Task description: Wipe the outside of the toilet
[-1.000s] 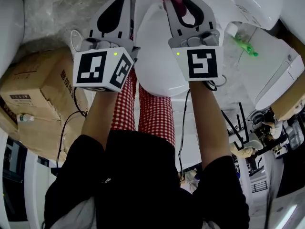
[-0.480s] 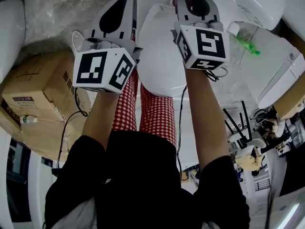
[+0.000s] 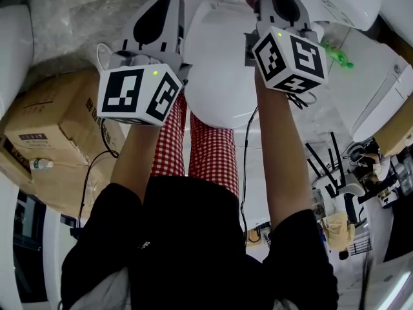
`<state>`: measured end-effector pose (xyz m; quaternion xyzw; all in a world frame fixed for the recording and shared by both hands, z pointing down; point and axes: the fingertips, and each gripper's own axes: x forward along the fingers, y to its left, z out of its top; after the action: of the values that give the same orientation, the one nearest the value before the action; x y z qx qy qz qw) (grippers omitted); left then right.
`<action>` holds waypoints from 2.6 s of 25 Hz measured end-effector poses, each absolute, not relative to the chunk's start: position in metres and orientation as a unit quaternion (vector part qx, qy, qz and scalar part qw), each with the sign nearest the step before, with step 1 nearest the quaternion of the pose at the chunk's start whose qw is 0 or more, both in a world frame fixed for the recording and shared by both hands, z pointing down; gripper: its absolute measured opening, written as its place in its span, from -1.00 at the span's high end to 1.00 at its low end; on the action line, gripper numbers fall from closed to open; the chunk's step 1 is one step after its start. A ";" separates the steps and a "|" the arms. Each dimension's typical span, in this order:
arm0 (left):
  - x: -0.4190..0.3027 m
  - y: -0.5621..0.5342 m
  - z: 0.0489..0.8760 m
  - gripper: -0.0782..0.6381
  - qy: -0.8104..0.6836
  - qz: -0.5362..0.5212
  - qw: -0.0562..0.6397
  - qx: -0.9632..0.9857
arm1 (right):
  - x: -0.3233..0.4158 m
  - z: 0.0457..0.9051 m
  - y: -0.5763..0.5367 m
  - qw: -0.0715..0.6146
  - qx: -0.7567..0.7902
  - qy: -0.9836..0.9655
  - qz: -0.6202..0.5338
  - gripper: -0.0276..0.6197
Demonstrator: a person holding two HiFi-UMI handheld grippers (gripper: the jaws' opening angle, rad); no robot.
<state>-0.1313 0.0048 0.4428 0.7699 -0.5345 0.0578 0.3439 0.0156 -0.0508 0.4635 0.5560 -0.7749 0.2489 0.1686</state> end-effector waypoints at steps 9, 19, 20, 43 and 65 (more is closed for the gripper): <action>-0.118 0.007 0.441 0.76 -0.520 0.055 0.341 0.782 | 0.060 0.459 -0.051 0.161 0.590 -0.751 0.250 0.74; -0.089 0.013 0.442 0.76 -0.483 0.084 0.338 0.803 | 0.131 0.452 -0.047 0.155 0.642 -0.709 0.247 0.74; -0.087 0.014 0.442 0.76 -0.481 0.086 0.338 0.805 | 0.139 0.451 -0.046 0.156 0.647 -0.705 0.246 0.74; -0.058 0.011 0.434 0.76 -0.465 0.076 0.330 0.818 | 0.217 0.445 -0.031 0.143 0.703 -0.647 0.259 0.74; -0.074 0.006 0.438 0.76 -0.488 0.067 0.328 0.806 | 0.082 0.408 -0.005 0.212 0.513 -0.829 0.063 0.74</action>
<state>-0.0741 0.0061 0.4380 0.8065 -0.4877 0.0668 0.3275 0.0825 -0.0046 0.4080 0.5132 -0.8293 0.0629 0.2122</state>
